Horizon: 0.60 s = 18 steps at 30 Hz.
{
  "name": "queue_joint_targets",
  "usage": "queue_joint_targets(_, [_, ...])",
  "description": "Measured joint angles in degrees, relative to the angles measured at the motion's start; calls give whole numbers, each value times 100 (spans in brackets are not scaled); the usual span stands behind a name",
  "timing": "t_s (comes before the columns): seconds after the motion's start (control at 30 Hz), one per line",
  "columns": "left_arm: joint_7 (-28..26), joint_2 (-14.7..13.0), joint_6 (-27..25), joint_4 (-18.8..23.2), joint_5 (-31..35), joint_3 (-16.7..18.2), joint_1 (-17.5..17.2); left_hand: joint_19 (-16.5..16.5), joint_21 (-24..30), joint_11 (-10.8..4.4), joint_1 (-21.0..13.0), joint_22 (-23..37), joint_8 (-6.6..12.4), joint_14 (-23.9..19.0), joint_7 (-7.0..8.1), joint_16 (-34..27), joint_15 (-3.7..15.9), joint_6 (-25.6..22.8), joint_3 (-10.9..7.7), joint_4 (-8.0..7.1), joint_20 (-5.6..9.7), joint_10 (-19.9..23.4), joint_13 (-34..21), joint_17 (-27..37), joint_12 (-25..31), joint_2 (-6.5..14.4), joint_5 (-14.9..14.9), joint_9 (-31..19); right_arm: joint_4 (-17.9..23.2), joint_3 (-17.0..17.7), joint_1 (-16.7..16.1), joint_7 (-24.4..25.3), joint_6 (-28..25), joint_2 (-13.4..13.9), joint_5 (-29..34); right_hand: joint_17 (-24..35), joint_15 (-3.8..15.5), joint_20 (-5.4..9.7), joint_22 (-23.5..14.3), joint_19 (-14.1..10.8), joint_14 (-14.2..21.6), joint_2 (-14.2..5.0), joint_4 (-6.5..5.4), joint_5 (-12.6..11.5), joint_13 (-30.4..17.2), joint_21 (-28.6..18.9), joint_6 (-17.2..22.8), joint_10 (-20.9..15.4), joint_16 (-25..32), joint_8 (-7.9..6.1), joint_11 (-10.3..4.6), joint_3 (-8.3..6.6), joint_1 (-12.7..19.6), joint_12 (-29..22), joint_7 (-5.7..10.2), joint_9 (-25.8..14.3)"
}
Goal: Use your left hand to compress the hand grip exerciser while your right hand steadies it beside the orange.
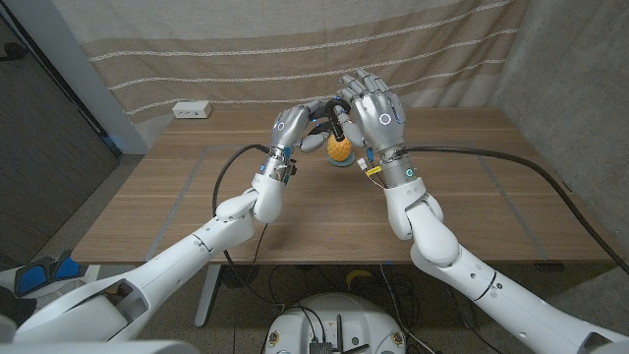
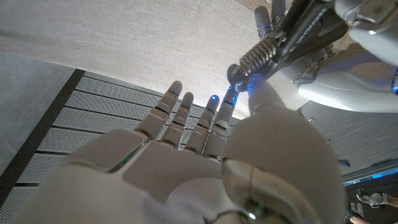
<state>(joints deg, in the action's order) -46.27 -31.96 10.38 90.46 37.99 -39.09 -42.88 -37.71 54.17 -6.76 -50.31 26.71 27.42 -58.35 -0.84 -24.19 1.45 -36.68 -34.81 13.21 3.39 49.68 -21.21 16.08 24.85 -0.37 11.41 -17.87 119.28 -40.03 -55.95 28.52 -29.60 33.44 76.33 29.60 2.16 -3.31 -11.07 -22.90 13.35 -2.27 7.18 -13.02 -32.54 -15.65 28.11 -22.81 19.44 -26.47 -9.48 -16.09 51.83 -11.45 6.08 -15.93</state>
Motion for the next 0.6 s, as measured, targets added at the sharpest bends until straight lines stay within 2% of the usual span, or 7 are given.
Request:
queue_joint_targets(0.1, [58,7,23,0,-43,9,5,0,50,19,0,5,25,-11,0,-44,10,0,-12,12,0,19,-53,26,50,0,0,-30,55,32,-14,-111,-2,41,-28,5,9,-73,0,74,-88,92,-59,87,37,45,-282,307,-65,224,126,88,-297,43,-87,85])
queue_joint_targets(0.2, [122,16,38,0,-87,22,13,-2,95,10,-1,27,47,-42,3,-44,-20,-3,-32,32,2,49,-121,56,85,-1,0,-66,120,82,-34,-212,14,98,-86,19,20,-122,0,122,-140,132,-161,180,68,83,-396,413,-79,353,213,190,-615,43,-143,137])
queue_joint_targets(0.33, [224,24,63,-8,-166,33,20,-177,183,-8,-1,-31,115,-124,11,-136,0,-71,-79,79,30,109,-285,146,184,-2,0,-160,184,151,-62,-267,72,157,-192,57,18,-163,1,164,-141,183,-454,257,120,105,-399,474,-105,477,212,483,-1418,-3,-147,193])
queue_joint_targets(0.37, [251,27,73,-12,-192,38,22,-225,183,-8,-2,-63,137,-153,11,-166,-10,-71,-80,80,31,109,-341,182,223,-2,0,-193,197,171,-69,-271,89,170,-229,69,-11,-163,0,164,-170,183,-529,264,132,105,-400,514,-105,508,253,558,-1621,-3,-147,207])
queue_joint_targets(0.47, [306,33,94,-23,-248,53,32,-395,220,3,-2,-201,200,-235,10,-272,-30,-72,-87,87,62,122,-590,350,374,-2,0,-325,219,219,-85,-272,176,192,-408,84,-11,-163,1,164,-170,161,-700,265,156,105,-354,543,-105,530,283,661,-2017,-32,-192,229])
queue_joint_targets(0.6, [467,44,181,-52,-427,80,36,-586,242,13,-9,-363,259,-327,-9,-382,-8,-92,-103,103,117,175,-903,568,580,-9,0,-488,239,358,-127,-207,319,211,-736,110,-11,-184,1,185,-170,157,-775,264,176,128,-240,459,-105,530,366,737,-2176,-90,-299,237])
